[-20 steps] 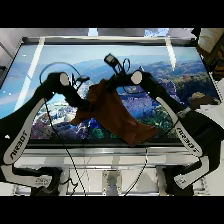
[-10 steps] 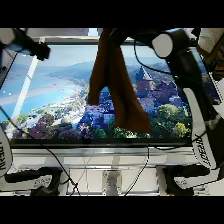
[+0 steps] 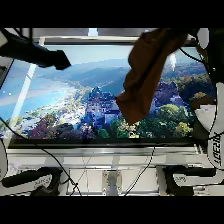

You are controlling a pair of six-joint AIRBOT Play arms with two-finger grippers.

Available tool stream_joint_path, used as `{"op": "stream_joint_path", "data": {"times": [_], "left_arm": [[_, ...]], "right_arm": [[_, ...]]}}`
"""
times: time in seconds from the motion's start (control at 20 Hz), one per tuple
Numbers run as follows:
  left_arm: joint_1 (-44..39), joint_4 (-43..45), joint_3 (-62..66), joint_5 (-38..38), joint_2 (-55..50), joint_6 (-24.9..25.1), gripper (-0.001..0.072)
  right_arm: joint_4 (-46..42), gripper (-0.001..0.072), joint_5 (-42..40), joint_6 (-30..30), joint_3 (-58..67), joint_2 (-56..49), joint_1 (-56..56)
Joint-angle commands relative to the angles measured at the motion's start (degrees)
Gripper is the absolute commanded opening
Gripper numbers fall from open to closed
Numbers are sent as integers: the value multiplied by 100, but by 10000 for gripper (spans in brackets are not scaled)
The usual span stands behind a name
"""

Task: Fold the shirts.

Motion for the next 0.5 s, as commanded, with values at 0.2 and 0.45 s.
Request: {"op": "stream_joint_path", "data": {"times": [0.2,0.45], "left_arm": [[-793,-1552,-1987,151,-739,61,601],[-1209,-2256,-2452,1325,-1453,118,597]], "right_arm": [[1534,27,813,129,-1207,20,-1497],[1821,27,662,87,-1497,15,-1438]]}}
